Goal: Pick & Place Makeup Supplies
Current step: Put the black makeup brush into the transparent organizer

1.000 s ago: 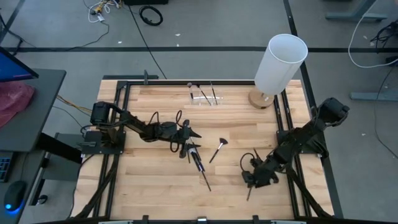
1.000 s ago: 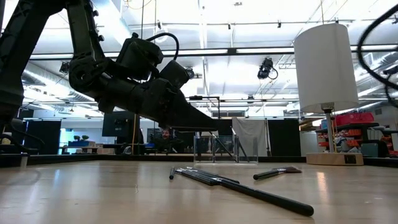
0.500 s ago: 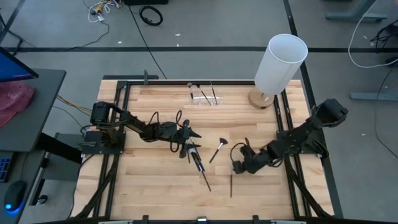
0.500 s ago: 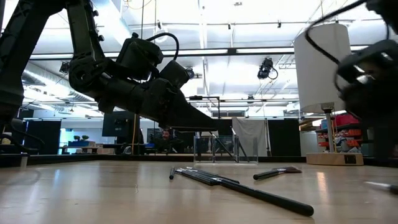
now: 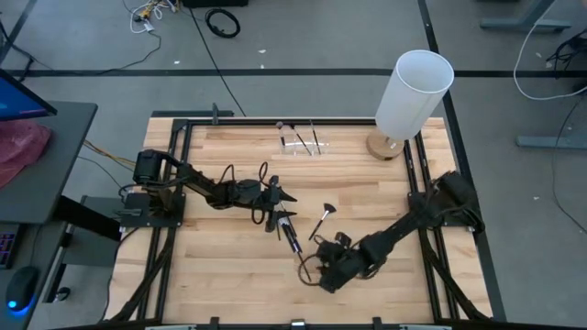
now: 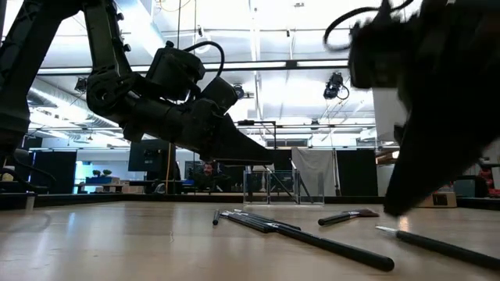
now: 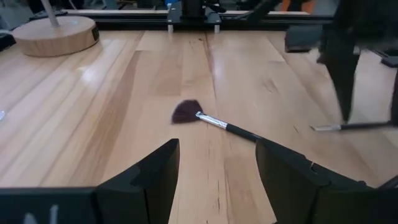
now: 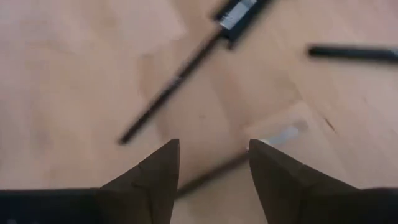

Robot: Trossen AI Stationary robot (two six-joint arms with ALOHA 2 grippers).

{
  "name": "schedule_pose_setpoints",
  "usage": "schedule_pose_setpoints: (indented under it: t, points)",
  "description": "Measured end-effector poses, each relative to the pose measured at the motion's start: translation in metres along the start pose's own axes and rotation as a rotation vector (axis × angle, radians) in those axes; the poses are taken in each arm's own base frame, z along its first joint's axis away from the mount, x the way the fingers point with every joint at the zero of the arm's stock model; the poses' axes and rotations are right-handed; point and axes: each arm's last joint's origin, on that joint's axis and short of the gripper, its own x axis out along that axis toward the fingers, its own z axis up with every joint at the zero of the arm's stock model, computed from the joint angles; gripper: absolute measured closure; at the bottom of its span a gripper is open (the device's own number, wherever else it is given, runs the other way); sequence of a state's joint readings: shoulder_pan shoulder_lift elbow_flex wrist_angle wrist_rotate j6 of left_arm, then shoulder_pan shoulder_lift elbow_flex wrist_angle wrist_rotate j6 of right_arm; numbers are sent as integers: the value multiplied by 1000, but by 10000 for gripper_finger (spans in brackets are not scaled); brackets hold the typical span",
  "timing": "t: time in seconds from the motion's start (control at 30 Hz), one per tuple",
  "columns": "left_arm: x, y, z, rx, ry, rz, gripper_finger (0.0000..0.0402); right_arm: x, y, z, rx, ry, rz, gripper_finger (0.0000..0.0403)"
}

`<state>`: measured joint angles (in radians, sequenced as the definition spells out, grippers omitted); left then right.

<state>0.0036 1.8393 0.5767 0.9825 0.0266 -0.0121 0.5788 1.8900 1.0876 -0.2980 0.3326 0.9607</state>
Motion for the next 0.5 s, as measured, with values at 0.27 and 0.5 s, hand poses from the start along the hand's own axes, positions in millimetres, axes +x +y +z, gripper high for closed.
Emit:
schedule_pose_setpoints:
  t: [0.27, 0.5]
  points:
    - [0, 0, 0, -30, 0, 8, 186, 17, 16, -20, 71, -78, -148, 209]
    - [0, 0, 0, -30, 0, 8, 186, 27, 10, -32, 5, -84, -250, 228]
